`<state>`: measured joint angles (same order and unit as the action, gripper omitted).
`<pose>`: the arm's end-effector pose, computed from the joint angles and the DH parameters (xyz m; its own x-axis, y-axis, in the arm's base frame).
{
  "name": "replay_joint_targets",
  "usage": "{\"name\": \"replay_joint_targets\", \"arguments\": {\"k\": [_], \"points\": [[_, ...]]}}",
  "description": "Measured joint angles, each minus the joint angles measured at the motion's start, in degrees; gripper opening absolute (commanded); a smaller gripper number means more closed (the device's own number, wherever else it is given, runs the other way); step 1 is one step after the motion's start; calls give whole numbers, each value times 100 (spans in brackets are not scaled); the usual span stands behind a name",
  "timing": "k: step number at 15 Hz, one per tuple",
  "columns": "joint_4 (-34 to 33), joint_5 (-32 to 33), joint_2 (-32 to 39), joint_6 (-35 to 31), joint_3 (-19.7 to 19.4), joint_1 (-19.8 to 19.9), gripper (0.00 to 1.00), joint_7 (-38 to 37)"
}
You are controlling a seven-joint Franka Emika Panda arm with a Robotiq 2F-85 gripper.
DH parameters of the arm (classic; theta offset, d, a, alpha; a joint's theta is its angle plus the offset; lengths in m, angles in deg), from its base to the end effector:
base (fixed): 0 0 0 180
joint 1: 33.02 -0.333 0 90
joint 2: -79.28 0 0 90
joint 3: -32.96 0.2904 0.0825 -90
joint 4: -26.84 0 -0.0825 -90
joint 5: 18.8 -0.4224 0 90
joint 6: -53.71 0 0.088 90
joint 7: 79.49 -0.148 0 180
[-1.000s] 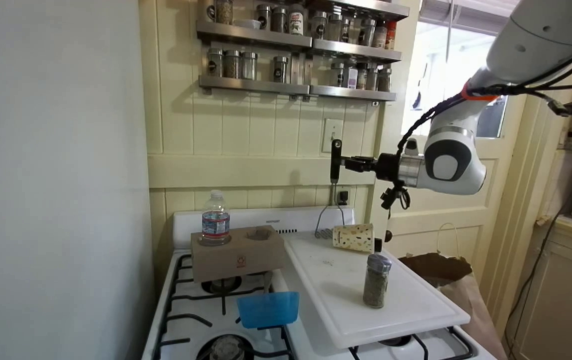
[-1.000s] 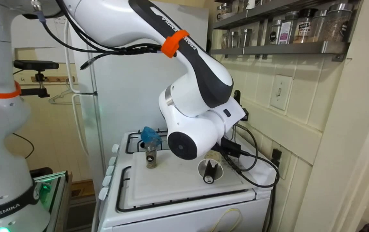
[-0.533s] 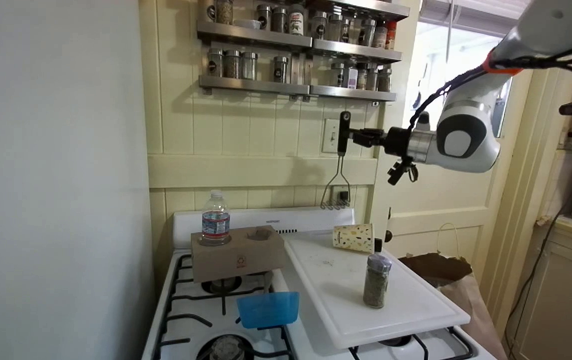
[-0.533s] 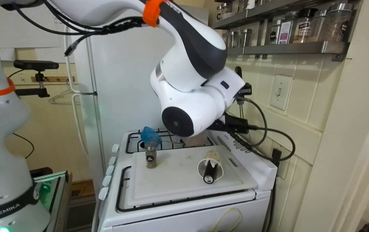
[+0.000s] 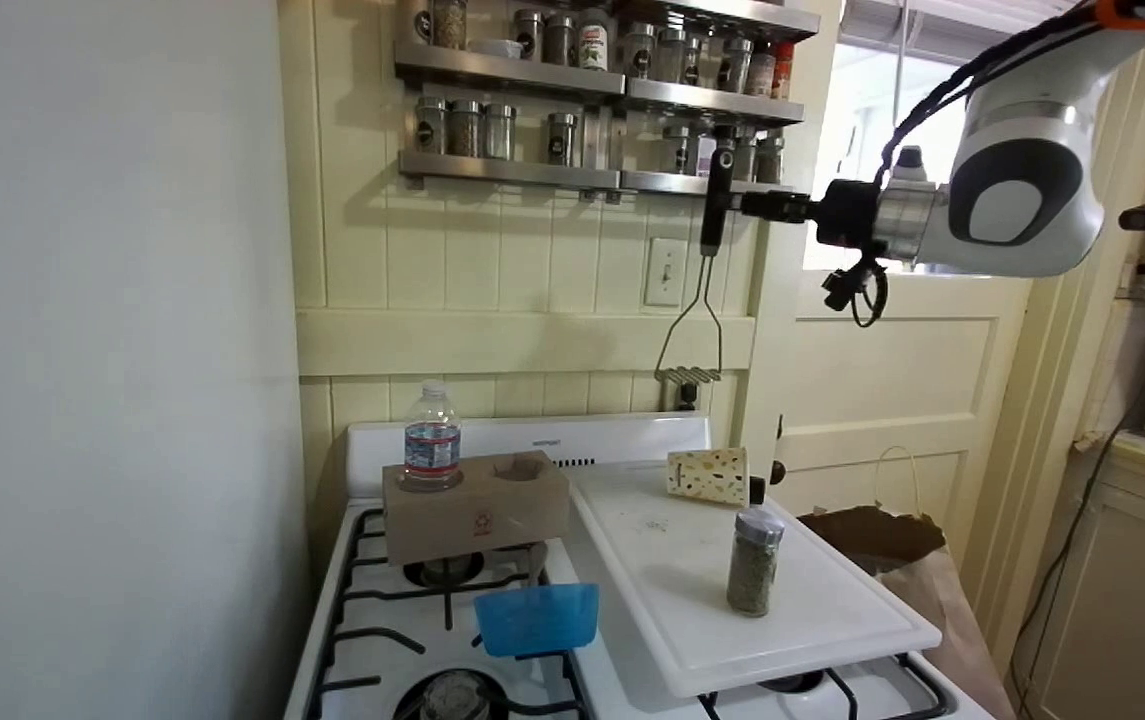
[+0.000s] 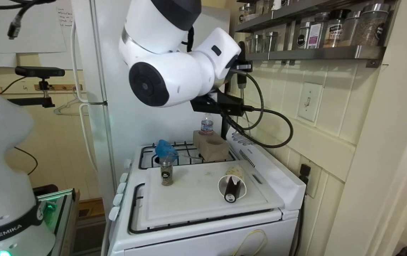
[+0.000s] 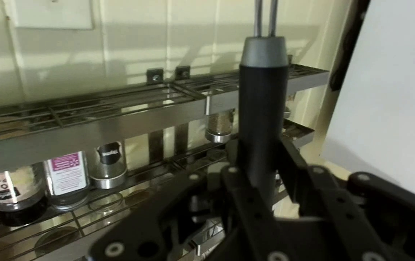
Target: Move the potato masher forward
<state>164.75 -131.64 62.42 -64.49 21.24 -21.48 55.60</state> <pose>0.5308 -0.1408 0.4426 -0.1259 0.0267 0.9917 0.5132 -0.8537 0.0881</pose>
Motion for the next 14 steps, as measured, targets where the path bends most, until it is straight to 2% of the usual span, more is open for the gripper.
{"name": "replay_joint_targets", "arguments": {"k": [3, 7, 10, 12, 14], "points": [[547, 984, -795, 453, 17, 56, 7, -913], [1041, 2130, -1777, 1806, -112, 292, 7, -1536], [1097, 2850, -2102, 2997, -487, 541, 7, -1329], [1063, 3173, -2101, 3352, -687, 711, 7, -773], [1019, 3418, -2015, 3438, -755, 821, 7, -154]]}}
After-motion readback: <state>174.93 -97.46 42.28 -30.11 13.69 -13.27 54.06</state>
